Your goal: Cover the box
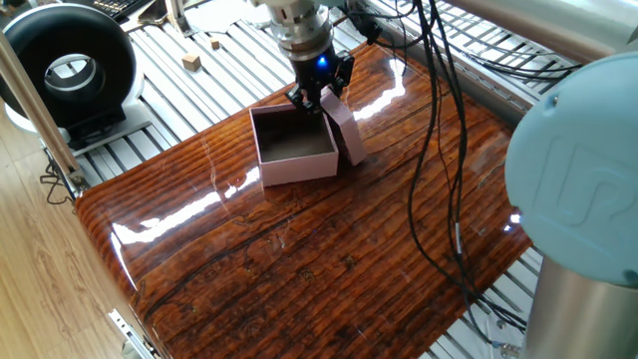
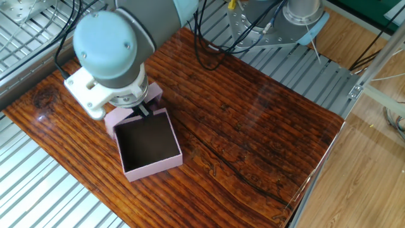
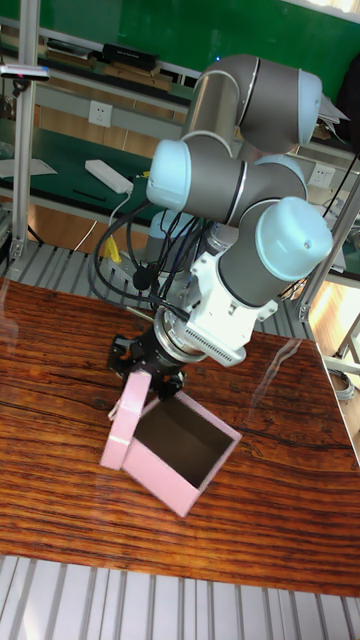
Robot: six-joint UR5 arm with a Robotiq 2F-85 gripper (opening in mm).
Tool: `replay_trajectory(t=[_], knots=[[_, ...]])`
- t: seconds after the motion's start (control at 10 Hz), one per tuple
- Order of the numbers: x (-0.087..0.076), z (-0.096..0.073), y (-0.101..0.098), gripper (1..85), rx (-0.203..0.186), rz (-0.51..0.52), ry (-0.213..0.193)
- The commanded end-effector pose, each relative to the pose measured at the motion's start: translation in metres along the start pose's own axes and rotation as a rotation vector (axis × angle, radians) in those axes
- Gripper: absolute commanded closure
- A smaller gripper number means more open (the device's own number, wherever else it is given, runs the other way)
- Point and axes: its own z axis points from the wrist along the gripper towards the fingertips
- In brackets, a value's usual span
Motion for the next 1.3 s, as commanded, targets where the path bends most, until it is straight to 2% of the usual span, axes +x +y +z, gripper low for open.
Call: replay_trajectory(t=[0.0, 0.3, 0.4, 0.5, 0.6, 0.9, 1.0, 1.1, 1.2], knots=[[0.010, -0.001, -0.026, 78.3, 0.084, -0.033, 0.041], [0.015, -0.003, -0.042, 78.3, 0.144, -0.048, 0.064], [0.016, -0.002, -0.039, 78.3, 0.129, -0.043, 0.069], [0.021, -0.003, -0.029, 78.3, 0.096, -0.029, 0.085], [0.026, -0.005, -0.024, 78.3, 0.086, -0.009, 0.100], [0.033, -0.011, -0.037, 83.0, 0.138, 0.013, 0.122], [0.030, -0.011, -0.039, 83.7, 0.146, 0.003, 0.111], [0.017, -0.011, -0.040, 84.3, 0.148, -0.009, 0.061], [0.005, -0.011, -0.033, 84.3, 0.127, -0.022, 0.011]])
